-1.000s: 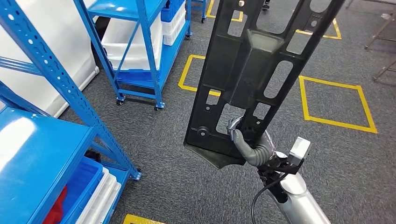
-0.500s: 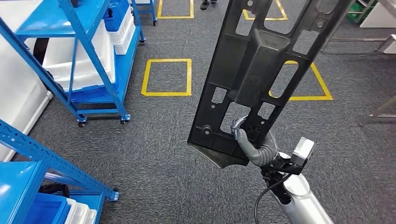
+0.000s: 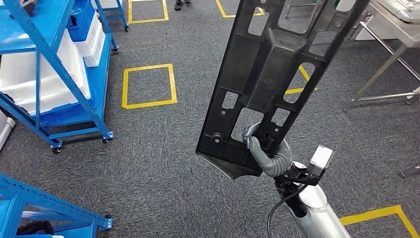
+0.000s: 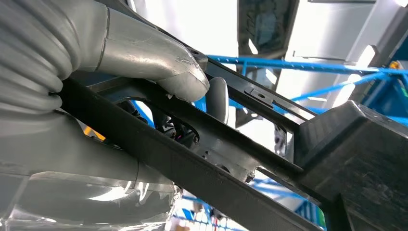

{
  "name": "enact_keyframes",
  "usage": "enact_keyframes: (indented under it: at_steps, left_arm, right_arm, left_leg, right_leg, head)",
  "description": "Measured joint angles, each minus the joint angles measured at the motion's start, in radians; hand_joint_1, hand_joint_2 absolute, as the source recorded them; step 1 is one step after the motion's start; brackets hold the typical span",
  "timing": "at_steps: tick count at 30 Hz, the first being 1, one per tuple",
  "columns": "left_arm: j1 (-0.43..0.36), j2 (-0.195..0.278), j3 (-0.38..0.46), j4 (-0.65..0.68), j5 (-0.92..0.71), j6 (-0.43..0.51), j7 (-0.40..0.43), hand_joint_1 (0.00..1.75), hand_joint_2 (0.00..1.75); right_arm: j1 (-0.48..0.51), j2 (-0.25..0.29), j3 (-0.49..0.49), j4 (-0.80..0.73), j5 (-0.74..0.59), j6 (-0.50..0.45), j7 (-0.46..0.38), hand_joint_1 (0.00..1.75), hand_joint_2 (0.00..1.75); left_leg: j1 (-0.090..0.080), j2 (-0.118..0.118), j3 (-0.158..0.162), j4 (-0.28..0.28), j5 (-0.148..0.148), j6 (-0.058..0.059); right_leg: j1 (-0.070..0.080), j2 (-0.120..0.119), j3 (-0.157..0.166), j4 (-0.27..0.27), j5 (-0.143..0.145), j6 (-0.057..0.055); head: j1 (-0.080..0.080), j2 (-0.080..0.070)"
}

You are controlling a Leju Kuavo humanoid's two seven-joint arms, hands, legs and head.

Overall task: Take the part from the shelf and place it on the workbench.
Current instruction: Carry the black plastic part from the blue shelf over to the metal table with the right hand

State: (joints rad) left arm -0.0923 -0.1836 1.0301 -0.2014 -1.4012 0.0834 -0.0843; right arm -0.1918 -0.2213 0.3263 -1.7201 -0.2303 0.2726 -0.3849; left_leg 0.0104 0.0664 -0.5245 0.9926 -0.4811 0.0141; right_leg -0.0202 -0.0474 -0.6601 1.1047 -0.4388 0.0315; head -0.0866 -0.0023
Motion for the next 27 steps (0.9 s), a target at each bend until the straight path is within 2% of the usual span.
enact_keyframes:
  at_steps: [1,2,3,5,7,9,10,11,12,13,14,15,16,17,18,20,21,22,24,25,26,27]
  left_arm:
    - [0.0,0.0,-0.001,0.0,0.003,0.002,-0.003,0.0,1.75]
    - [-0.001,0.0,-0.001,0.0,0.006,0.003,-0.005,0.0,1.75]
    - [-0.001,0.001,-0.001,0.0,0.01,0.003,-0.006,0.0,1.75]
    - [-0.003,0.0,-0.001,0.0,0.013,0.0,-0.004,0.0,1.75]
    - [-0.005,-0.001,-0.001,0.0,0.012,-0.005,0.004,0.0,1.75]
    - [-0.005,-0.004,-0.001,0.0,0.01,-0.012,0.016,0.0,1.75]
    - [-0.007,-0.005,-0.001,0.0,0.011,-0.016,0.023,0.0,1.75]
    - [-0.01,-0.006,-0.001,0.0,0.011,-0.019,0.03,0.0,1.75]
    - [-0.012,-0.007,0.0,0.0,0.012,-0.021,0.035,0.0,1.75]
    - [-0.014,-0.008,0.0,0.0,0.012,-0.021,0.039,0.0,1.75]
    - [-0.013,-0.009,0.0,0.0,0.013,-0.022,0.042,0.0,1.75]
    - [-0.012,-0.009,0.0,0.0,0.013,-0.022,0.043,0.0,1.75]
    - [-0.01,-0.01,0.0,0.0,0.014,-0.021,0.042,0.0,1.75]
    - [-0.008,-0.01,0.0,0.0,0.015,-0.021,0.04,0.0,1.75]
    - [-0.006,-0.011,0.0,0.0,0.016,-0.019,0.037,0.0,1.75]
    - [-0.007,-0.012,0.0,0.0,0.017,-0.015,0.027,0.0,1.75]
    - [-0.009,-0.012,0.0,0.0,0.018,-0.011,0.021,0.0,1.75]
    - [-0.009,-0.013,0.0,0.0,0.019,-0.008,0.015,0.0,1.75]
    - [-0.007,-0.014,0.0,0.0,0.022,-0.004,0.003,0.0,1.75]
    - [-0.005,-0.014,0.0,0.0,0.023,-0.002,-0.001,0.0,1.75]
    - [-0.004,-0.014,0.0,0.0,0.024,-0.001,-0.003,0.0,1.75]
    - [-0.003,-0.014,0.0,0.0,0.024,-0.001,-0.004,0.0,1.75]
  right_arm:
    - [-0.004,0.0,-0.001,0.0,0.0,0.001,0.0,1.75,1.75]
    - [-0.008,0.0,-0.002,0.0,-0.001,0.002,0.0,1.75,1.75]
    - [-0.012,0.0,-0.003,0.0,-0.001,0.003,0.001,1.75,1.75]
    - [-0.014,0.0,-0.007,0.0,-0.002,0.005,0.002,1.75,1.75]
    - [-0.018,-0.001,-0.009,0.0,-0.003,0.005,0.002,1.75,1.75]
    - [-0.02,-0.002,-0.01,0.0,-0.002,0.005,0.002,1.75,1.75]
    - [-0.019,-0.003,-0.01,0.0,0.0,0.005,0.003,1.75,1.75]
    - [-0.016,-0.003,-0.01,0.0,0.003,0.004,0.004,1.75,1.75]
    - [-0.012,-0.003,-0.01,0.0,0.005,0.004,0.006,1.75,1.75]
    - [-0.01,-0.003,-0.01,0.0,0.006,0.005,0.007,1.75,1.75]
    - [-0.009,-0.003,-0.01,-0.001,0.007,0.005,0.008,1.75,1.75]
    - [-0.008,-0.003,-0.011,-0.002,0.008,0.005,0.007,1.75,1.75]
    - [-0.009,-0.003,-0.012,-0.003,0.008,0.005,0.007,1.75,1.75]
    - [-0.011,-0.003,-0.013,-0.003,0.008,0.005,0.007,1.75,1.75]
    - [-0.012,-0.003,-0.014,-0.003,0.008,0.005,0.007,1.75,1.75]
    - [-0.012,-0.003,-0.015,-0.002,0.009,0.006,0.008,1.75,1.75]
    - [-0.013,-0.002,-0.016,-0.002,0.009,0.007,0.008,1.75,1.75]
    - [-0.016,-0.001,-0.017,-0.001,0.01,0.009,0.007,1.75,1.75]
    - [-0.023,0.004,-0.018,0.001,0.011,0.013,0.007,1.75,1.75]
    - [-0.025,0.005,-0.018,0.003,0.011,0.013,0.008,1.75,1.75]
    - [-0.026,0.006,-0.018,0.005,0.011,0.014,0.008,1.75,1.75]
    - [-0.026,0.006,-0.018,0.007,0.011,0.014,0.008,1.75,1.75]
  left_leg:
    - [-0.003,0.009,0.004,0.001,-0.005,-0.005]
    - [-0.006,0.019,0.008,0.001,-0.009,-0.011]
    - [-0.009,0.028,0.011,0.001,-0.013,-0.017]
    - [-0.007,0.041,0.018,0.002,-0.021,-0.027]
    - [-0.003,0.011,0.006,0.042,-0.052,-0.036]
    - [0.0,-0.037,-0.049,0.159,-0.111,-0.04]
    - [0.0,-0.048,-0.084,0.226,-0.136,-0.041]
    - [0.0,-0.054,-0.11,0.273,-0.145,-0.041]
    - [0.0,-0.056,-0.121,0.284,-0.133,-0.04]
    - [0.0,-0.059,-0.114,0.256,-0.102,-0.038]
    - [0.0,-0.067,-0.093,0.197,-0.06,-0.034]
    - [0.001,-0.086,-0.069,0.134,-0.028,-0.029]
    - [0.002,-0.105,-0.048,0.078,-0.007,-0.025]
    - [0.001,-0.121,-0.036,0.043,0.001,-0.022]
    - [0.0,-0.129,-0.031,0.029,-0.002,-0.018]
    - [-0.001,-0.114,-0.026,0.018,0.003,-0.008]
    - [0.0,-0.104,-0.022,0.012,0.008,-0.001]
    - [0.002,-0.093,-0.018,0.005,0.012,0.006]
    - [0.002,-0.07,-0.015,-0.002,0.017,0.012]
    - [0.001,-0.058,-0.015,-0.001,0.016,0.013]
    - [0.0,-0.045,-0.015,-0.001,0.015,0.013]
    - [0.0,-0.033,-0.014,-0.001,0.013,0.013]
  right_leg:
    - [0.004,-0.018,0.028,-0.053,0.014,-0.006]
    - [0.009,-0.031,0.043,-0.081,0.017,-0.012]
    - [0.014,-0.029,0.043,-0.086,0.012,-0.018]
    - [0.013,-0.004,0.042,-0.087,0.012,-0.029]
    - [0.008,0.018,0.047,-0.094,0.015,-0.041]
    - [0.007,0.039,0.049,-0.097,0.016,-0.05]
    - [0.009,0.051,0.049,-0.096,0.015,-0.053]
    - [0.01,0.064,0.049,-0.095,0.015,-0.054]
    - [0.011,0.078,0.049,-0.093,0.014,-0.054]
    - [0.012,0.093,0.05,-0.091,0.014,-0.054]
    - [0.012,0.108,0.05,-0.089,0.013,-0.052]
    - [0.013,0.122,0.049,-0.086,0.012,-0.05]
    - [0.013,0.136,0.046,-0.082,0.011,-0.047]
    - [0.011,0.148,0.042,-0.079,0.012,-0.041]
    - [0.008,0.158,0.037,-0.079,0.014,-0.035]
    - [0.003,0.176,0.032,-0.082,0.02,-0.02]
    - [0.004,0.164,0.028,-0.077,0.016,-0.014]
    - [0.005,0.143,0.019,-0.057,0.003,-0.011]
    - [0.006,0.082,-0.031,0.047,-0.051,-0.007]
    - [0.004,0.066,-0.065,0.115,-0.079,-0.005]
    - [0.002,0.057,-0.092,0.169,-0.095,-0.002]
    - [0.0,0.053,-0.103,0.191,-0.093,0.0]
  head:
    - [0.0,0.0]
    - [0.0,0.0]
    - [0.0,0.0]
    - [0.0,0.0]
    - [0.0,0.0]
    - [0.0,0.0]
    - [0.0,0.0]
    - [0.0,0.0]
    - [0.0,0.0]
    - [0.0,0.0]
    - [0.0,0.0]
    - [0.0,0.0]
    - [0.0,0.0]
    - [0.0,0.0]
    - [0.0,0.0]
    - [0.0,0.0]
    - [0.0,0.0]
    - [0.0,0.0]
    - [0.001,0.0]
    - [0.001,0.0]
    - [0.001,0.0]
    - [0.001,0.0]
